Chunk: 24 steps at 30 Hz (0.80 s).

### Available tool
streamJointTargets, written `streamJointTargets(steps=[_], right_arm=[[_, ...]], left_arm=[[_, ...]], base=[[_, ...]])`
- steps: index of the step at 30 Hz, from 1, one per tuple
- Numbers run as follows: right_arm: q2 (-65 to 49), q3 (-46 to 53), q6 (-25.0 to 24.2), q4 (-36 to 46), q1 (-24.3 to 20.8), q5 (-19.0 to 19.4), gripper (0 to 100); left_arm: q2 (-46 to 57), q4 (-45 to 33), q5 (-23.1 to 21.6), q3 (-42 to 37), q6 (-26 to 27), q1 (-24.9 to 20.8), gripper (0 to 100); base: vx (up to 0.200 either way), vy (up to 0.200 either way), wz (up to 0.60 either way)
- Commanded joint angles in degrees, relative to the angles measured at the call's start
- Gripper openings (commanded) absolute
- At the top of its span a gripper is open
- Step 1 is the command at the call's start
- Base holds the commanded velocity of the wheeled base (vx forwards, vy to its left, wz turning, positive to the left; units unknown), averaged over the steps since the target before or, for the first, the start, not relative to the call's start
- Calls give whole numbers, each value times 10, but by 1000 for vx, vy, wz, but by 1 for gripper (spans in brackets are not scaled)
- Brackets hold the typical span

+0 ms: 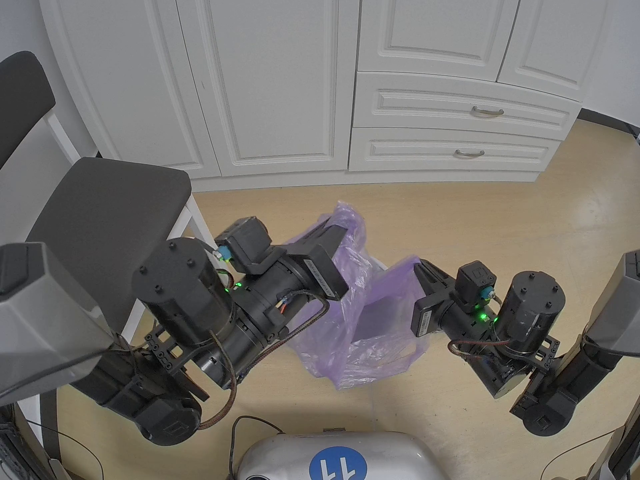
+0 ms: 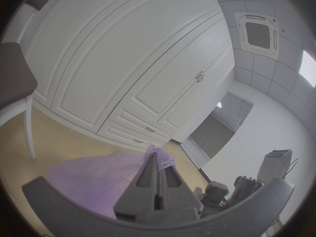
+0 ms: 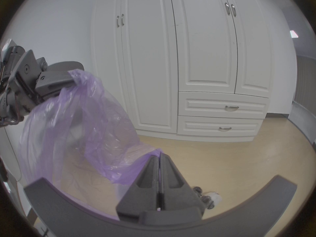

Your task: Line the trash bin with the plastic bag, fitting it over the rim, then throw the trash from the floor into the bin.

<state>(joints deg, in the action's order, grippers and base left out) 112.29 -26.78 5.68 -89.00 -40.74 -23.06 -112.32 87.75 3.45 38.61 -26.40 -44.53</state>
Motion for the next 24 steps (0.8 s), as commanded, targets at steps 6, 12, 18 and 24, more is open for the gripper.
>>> streamJointTargets(steps=[6,12,18,24], right_arm=[[33,19,19,-3,37,7,0],[76,14,12,-8,51,30,0],[71,-8,-31,-6,9,29,0],[89,-57,-132,4,-48,27,0]], left_arm=[[-99,1,0,27,-47,-1,0],[-171,1,18,63,-68,35,0],[-96,1,53,-26,-66,49,0],[-64,0,42,-56,-68,104,0]], base=[[0,0,0],[0,0,0],[0,0,0],[0,0,0]])
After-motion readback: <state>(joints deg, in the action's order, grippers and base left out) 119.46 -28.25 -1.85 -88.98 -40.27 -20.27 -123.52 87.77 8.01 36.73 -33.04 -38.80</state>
